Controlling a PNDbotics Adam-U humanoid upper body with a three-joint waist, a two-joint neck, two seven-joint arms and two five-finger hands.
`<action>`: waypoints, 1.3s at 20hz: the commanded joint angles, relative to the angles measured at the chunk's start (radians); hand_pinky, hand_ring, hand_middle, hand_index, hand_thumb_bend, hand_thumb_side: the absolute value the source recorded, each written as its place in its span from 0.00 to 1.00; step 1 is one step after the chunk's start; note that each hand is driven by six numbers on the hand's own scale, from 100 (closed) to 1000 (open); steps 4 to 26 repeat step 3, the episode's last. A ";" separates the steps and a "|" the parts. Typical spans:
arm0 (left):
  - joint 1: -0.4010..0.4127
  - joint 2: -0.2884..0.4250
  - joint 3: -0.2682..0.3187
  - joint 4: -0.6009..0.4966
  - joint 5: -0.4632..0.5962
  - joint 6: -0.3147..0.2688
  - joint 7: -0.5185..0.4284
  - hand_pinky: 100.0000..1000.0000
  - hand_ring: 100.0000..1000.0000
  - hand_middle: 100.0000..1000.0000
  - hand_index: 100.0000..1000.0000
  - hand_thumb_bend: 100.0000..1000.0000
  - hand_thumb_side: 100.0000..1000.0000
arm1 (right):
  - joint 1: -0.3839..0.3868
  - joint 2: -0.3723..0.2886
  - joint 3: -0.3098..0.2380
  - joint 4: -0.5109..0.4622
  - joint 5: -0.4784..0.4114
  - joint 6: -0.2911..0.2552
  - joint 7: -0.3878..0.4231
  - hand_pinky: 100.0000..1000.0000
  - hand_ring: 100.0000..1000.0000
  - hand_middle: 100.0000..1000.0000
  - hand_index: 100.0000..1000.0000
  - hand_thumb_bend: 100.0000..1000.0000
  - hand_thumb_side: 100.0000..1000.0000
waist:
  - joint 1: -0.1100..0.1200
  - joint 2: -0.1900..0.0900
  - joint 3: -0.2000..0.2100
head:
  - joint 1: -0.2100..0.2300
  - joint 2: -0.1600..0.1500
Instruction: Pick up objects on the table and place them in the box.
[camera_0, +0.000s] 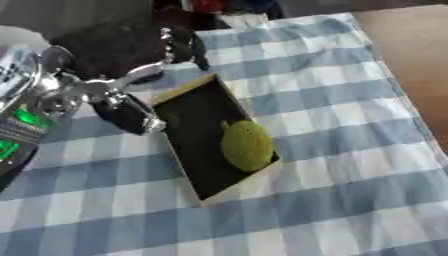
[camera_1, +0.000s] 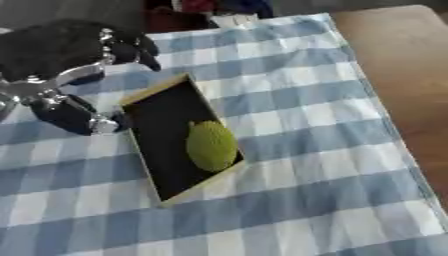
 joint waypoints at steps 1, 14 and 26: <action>0.010 0.059 0.067 -0.032 0.060 -0.019 0.071 0.82 0.83 0.81 0.83 0.01 0.00 | -0.005 -0.018 -0.010 -0.022 0.003 0.000 -0.005 0.75 0.70 0.57 0.93 0.00 0.50 | -0.007 -0.021 0.003 | -0.005 0.005; 0.028 0.072 0.091 -0.033 0.093 -0.036 0.115 0.82 0.82 0.80 0.83 0.04 0.00 | -0.006 -0.018 -0.010 -0.022 0.002 0.000 -0.007 0.75 0.70 0.57 0.93 0.00 0.50 | -0.008 -0.023 0.005 | -0.007 0.006; 0.028 0.072 0.091 -0.033 0.093 -0.036 0.115 0.82 0.82 0.80 0.83 0.04 0.00 | -0.006 -0.018 -0.010 -0.022 0.002 0.000 -0.007 0.75 0.70 0.57 0.93 0.00 0.50 | -0.008 -0.023 0.005 | -0.007 0.006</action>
